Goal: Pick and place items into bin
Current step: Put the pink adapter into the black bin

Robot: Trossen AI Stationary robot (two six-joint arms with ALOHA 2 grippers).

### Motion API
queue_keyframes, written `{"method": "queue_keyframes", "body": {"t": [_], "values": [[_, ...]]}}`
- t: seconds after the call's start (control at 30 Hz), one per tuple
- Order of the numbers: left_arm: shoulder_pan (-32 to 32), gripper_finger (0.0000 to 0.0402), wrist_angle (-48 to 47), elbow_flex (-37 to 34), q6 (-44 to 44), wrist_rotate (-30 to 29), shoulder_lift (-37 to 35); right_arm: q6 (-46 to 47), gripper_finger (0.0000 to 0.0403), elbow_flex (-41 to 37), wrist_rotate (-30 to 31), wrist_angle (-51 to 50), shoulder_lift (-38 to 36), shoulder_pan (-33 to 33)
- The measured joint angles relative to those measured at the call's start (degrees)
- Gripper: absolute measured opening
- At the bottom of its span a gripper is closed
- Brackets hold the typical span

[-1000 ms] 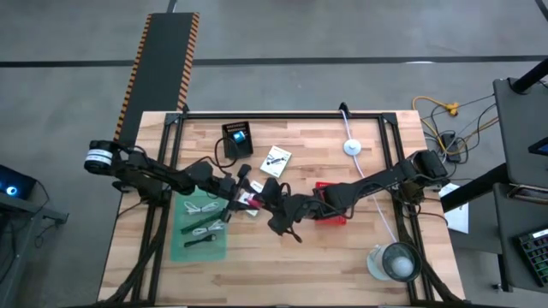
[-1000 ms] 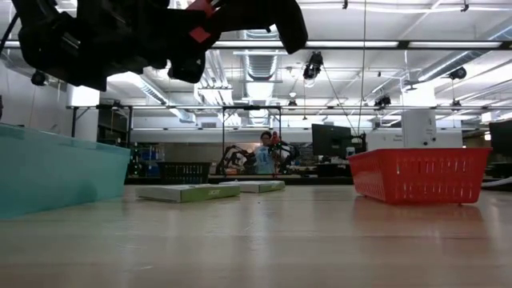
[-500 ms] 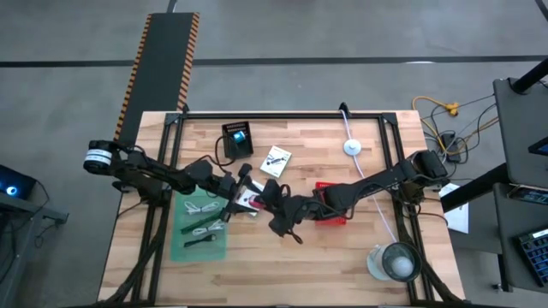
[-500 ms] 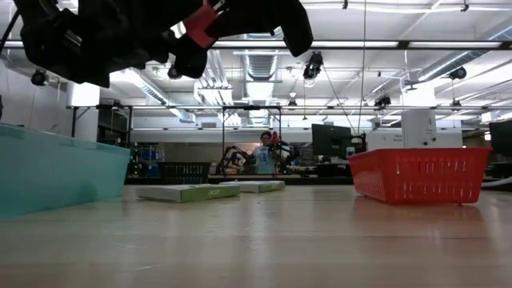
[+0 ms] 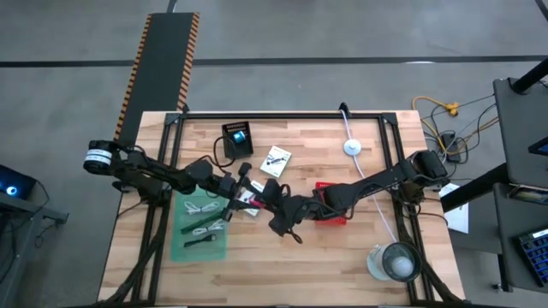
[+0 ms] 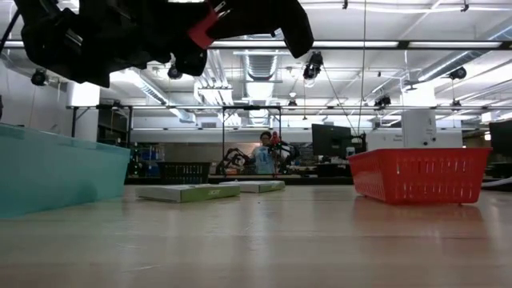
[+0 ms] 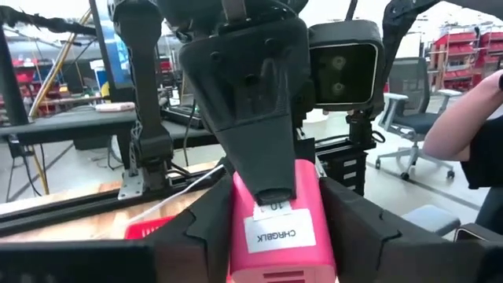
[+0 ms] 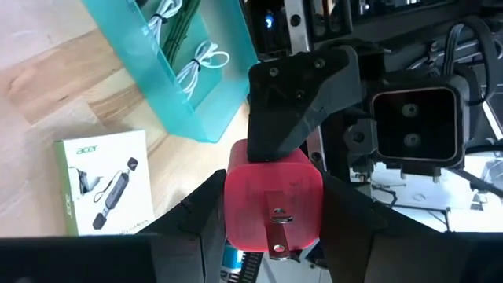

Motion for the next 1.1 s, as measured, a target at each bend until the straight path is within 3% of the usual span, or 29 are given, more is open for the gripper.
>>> {"method": "queue_keyframes", "body": {"t": [0.13,0.23,0.43,0.63,0.8,0.97,1.1], "values": [[0.4,0.0139,-0.1,0.0,-0.4,0.1,0.0,1.7,0.0147,0.0,-0.1,0.0,0.0,0.0],[1.2,0.0139,-0.9,0.0,0.9,-0.3,0.0,4.9,0.0182,0.1,1.0,0.0,0.0,-0.1],[5.2,0.0139,-0.8,0.0,0.8,-1.2,-0.1,8.7,0.0251,0.5,15.0,-0.2,-0.2,0.7],[12.4,0.0139,-8.2,0.0,-0.8,-2.0,-0.3,20.7,0.0271,0.6,16.6,-6.7,-3.0,0.8],[18.9,0.0139,-19.8,1.6,-0.9,-11.4,-2.5,31.7,0.0267,0.1,16.3,-12.2,-3.9,0.8],[24.1,0.0139,-29.4,3.5,-0.9,-15.0,-5.0,37.9,0.0259,-1.1,16.1,-13.6,-4.4,0.7],[26.5,0.0139,-40.9,5.5,-2.3,-25.3,-5.6,39.1,0.0255,-2.8,16.0,-13.7,-4.4,0.6]]}}
